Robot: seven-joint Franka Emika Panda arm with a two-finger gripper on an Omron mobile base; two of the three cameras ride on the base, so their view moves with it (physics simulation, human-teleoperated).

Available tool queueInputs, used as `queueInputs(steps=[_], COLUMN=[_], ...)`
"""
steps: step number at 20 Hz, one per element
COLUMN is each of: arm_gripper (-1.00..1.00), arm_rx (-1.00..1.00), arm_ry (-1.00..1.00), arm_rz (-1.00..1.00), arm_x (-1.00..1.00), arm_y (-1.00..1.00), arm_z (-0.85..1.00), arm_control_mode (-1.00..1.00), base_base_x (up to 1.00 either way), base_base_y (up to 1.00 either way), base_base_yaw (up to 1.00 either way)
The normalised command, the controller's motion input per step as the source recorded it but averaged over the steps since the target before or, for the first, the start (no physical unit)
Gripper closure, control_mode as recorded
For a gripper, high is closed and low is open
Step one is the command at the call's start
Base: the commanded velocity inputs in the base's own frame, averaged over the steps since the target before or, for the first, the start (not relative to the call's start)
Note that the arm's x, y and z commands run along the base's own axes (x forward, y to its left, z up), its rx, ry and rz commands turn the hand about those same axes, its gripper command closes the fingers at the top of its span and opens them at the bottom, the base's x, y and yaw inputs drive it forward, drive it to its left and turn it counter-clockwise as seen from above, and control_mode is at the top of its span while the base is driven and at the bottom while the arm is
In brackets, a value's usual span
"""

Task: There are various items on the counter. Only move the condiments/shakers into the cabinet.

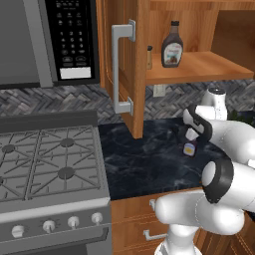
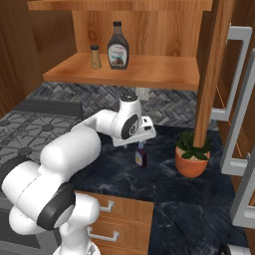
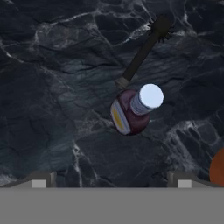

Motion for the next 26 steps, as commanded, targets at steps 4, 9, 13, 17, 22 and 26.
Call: queueInputs(steps=[4,9,13,17,22,26], arm_gripper=[-1.0,-1.0,-1.0,-1.0,-1.0,-1.0], arm_rx=[0.0,0.05,0.11,0.1,0.09,0.05], arm_ry=[0.0,0.0,0.0,0.0,0.0,0.0], arm_rz=[0.0,0.0,0.0,0.0,0.01,0.02], arm_x=[0.0,0.0,0.0,0.0,0.0,0.04], arm_y=[-0.31,-0.24,-0.13,-0.01,0.0,0.0], arm_z=[-0.26,-0.21,-0.2,-0.14,-0.01,0.0], arm_control_mode=[-1.0,-1.0,-1.0,-1.0,-1.0,-1.0], base_base_x=[0.0,0.0,0.0,0.0,0.0,0.0], base_base_y=[0.0,0.0,0.0,0.0,0.0,0.0], base_base_yaw=[0.0,0.0,0.0,0.0,0.0,0.0])
